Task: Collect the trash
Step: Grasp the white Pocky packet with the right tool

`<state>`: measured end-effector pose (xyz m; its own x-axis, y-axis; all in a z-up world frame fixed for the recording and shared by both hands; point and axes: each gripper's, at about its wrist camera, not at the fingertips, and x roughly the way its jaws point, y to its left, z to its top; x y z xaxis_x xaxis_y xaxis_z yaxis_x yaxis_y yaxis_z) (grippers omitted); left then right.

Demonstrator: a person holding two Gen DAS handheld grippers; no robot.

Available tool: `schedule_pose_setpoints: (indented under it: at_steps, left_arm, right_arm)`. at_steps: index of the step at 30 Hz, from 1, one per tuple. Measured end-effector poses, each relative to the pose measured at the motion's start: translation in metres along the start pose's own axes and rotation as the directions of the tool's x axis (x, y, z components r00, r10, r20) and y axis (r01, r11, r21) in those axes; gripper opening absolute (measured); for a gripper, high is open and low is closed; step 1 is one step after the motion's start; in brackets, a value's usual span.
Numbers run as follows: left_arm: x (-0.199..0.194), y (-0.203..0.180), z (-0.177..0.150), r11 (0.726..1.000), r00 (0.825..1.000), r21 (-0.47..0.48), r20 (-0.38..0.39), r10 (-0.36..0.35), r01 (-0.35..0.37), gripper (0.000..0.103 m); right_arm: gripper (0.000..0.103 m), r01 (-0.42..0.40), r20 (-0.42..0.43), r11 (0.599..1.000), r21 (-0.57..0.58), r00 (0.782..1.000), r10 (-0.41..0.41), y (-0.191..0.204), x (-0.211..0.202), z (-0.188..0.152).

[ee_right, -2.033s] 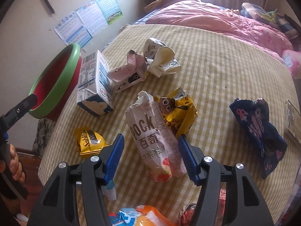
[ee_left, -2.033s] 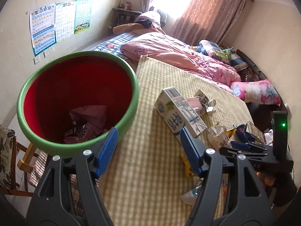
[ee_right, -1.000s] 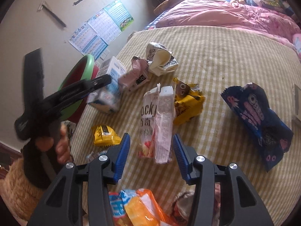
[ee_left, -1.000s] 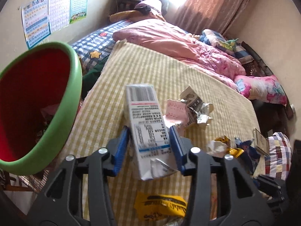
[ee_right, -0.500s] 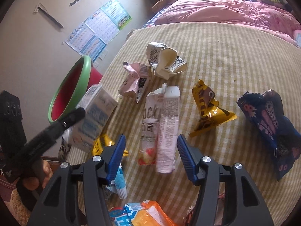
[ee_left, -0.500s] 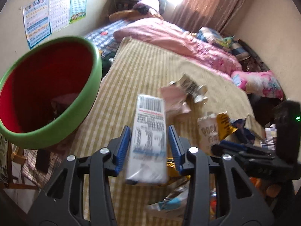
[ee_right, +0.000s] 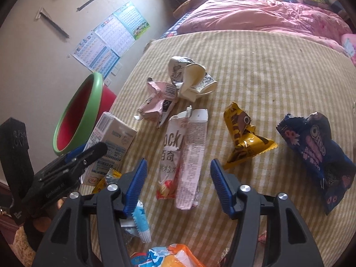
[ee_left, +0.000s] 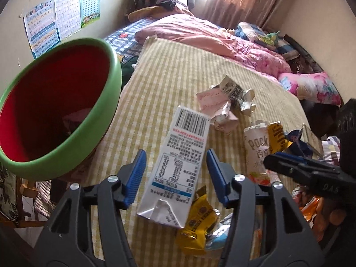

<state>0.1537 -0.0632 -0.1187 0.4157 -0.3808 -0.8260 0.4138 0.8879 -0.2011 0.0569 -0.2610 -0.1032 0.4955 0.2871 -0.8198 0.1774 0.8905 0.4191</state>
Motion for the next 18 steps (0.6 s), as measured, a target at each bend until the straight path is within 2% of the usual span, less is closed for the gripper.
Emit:
schedule_pose_setpoints:
  at_steps: [5, 7, 8, 9, 14, 15, 18]
  left_arm:
    - [0.007, 0.003, -0.008, 1.000, 1.000, -0.003, -0.021, -0.003, 0.003, 0.053]
    - [0.007, 0.003, -0.011, 1.000, 1.000, -0.003, -0.019, -0.003, 0.002, 0.047]
    - [0.007, 0.003, -0.012, 1.000, 1.000, -0.004, -0.018, -0.004, 0.004, 0.044]
    - [0.007, 0.003, -0.013, 1.000, 1.000, -0.005, -0.015, -0.004, 0.004, 0.044]
    - [-0.003, 0.000, -0.013, 1.000, 1.000, -0.004, 0.019, -0.013, 0.013, 0.039]
    - [-0.006, -0.001, -0.012, 1.000, 0.999, -0.005, 0.029, -0.014, 0.014, 0.038]
    - [-0.020, -0.005, -0.007, 1.000, 0.997, -0.004, 0.080, -0.022, 0.022, 0.037]
  right_arm:
    - [0.060, 0.000, 0.000, 1.000, -0.006, 1.000, 0.000, 0.001, 0.004, 0.002]
    - [0.058, 0.003, -0.004, 1.000, -0.011, 1.000, -0.003, 0.002, 0.008, 0.003]
    - [0.053, 0.006, -0.006, 1.000, -0.019, 1.000, -0.006, 0.003, 0.010, 0.003]
    - [0.040, 0.010, -0.006, 1.000, -0.026, 1.000, -0.010, 0.005, 0.012, 0.004]
    - [0.028, -0.005, 0.018, 0.999, -0.039, 1.000, 0.006, 0.008, 0.007, 0.001]
    - [0.005, -0.022, 0.036, 0.999, -0.037, 0.999, 0.023, 0.009, 0.001, 0.001]
    - [0.002, -0.036, 0.079, 0.998, -0.051, 0.996, 0.040, 0.015, -0.014, 0.002]
